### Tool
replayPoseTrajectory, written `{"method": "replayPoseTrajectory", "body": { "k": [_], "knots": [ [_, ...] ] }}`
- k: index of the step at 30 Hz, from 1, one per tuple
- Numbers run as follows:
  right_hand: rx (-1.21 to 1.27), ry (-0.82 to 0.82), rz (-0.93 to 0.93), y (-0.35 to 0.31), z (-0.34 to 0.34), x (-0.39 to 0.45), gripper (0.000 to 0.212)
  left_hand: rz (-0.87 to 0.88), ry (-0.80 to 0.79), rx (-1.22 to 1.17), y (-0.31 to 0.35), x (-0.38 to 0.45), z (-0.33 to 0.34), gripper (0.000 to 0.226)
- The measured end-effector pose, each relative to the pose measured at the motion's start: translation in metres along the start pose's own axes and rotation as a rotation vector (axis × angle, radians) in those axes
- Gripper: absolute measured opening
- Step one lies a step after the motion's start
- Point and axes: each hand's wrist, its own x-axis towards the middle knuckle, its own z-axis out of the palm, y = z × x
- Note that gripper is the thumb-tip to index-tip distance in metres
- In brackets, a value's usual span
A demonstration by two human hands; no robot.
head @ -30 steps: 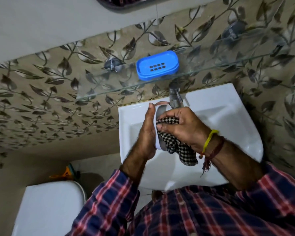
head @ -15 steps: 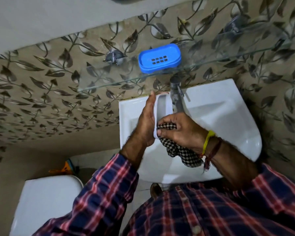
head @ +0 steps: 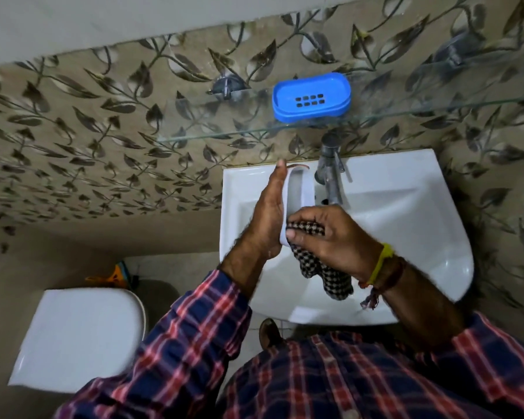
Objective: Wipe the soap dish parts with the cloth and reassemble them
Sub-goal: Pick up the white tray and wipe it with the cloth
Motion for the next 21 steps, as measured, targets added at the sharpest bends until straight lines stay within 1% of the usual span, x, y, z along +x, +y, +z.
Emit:
{"method": "replayPoseTrajectory", "body": {
  "k": [1, 2, 3, 5, 6, 7, 9, 10, 12, 15, 17, 20, 21],
  "knots": [
    [-0.049, -0.032, -0.003, 0.001, 0.003, -0.002, 0.011, 0.015, 0.035, -0.001, 0.004, -0.001, -0.001, 0.064],
    [-0.079, -0.031, -0.004, 0.003, 0.006, -0.004, 0.018, 0.043, 0.072, -0.015, 0.008, -0.004, 0.001, 0.053],
    [-0.090, 0.020, 0.003, 0.006, 0.009, -0.004, 0.023, 0.055, 0.103, -0.014, 0.007, -0.004, 0.003, 0.049],
    [-0.091, 0.171, 0.035, 0.006, 0.013, -0.002, 0.025, 0.036, 0.113, -0.016, 0.009, -0.006, 0.006, 0.062],
    [-0.048, 0.232, 0.055, 0.005, 0.014, 0.001, 0.023, 0.052, 0.112, -0.026, 0.008, -0.007, 0.006, 0.069],
    [0.036, 0.279, 0.066, 0.003, 0.015, 0.004, 0.018, 0.097, 0.073, -0.032, 0.007, -0.008, 0.005, 0.072],
    [0.204, 0.316, 0.058, -0.002, 0.012, 0.007, 0.008, 0.179, -0.007, -0.060, -0.001, -0.013, 0.001, 0.065],
    [0.221, 0.288, 0.033, -0.004, 0.009, 0.008, 0.007, 0.193, -0.031, -0.074, -0.009, -0.015, 0.000, 0.062],
    [0.140, 0.166, -0.034, -0.006, 0.004, 0.008, 0.005, 0.208, -0.049, -0.128, -0.018, -0.020, 0.002, 0.057],
    [-0.011, 0.023, -0.097, -0.005, 0.000, 0.005, 0.010, 0.131, -0.075, -0.207, -0.015, -0.020, -0.003, 0.051],
    [-0.104, -0.031, -0.128, -0.004, -0.004, 0.004, 0.013, 0.091, -0.092, -0.220, -0.011, -0.021, -0.004, 0.051],
    [-0.098, -0.068, -0.100, -0.009, -0.009, 0.005, 0.015, -0.003, -0.091, -0.160, -0.016, -0.022, -0.006, 0.056],
    [-0.127, -0.071, -0.117, -0.011, -0.008, 0.005, 0.018, -0.013, -0.102, -0.143, -0.014, -0.022, -0.008, 0.054]
  ]
}}
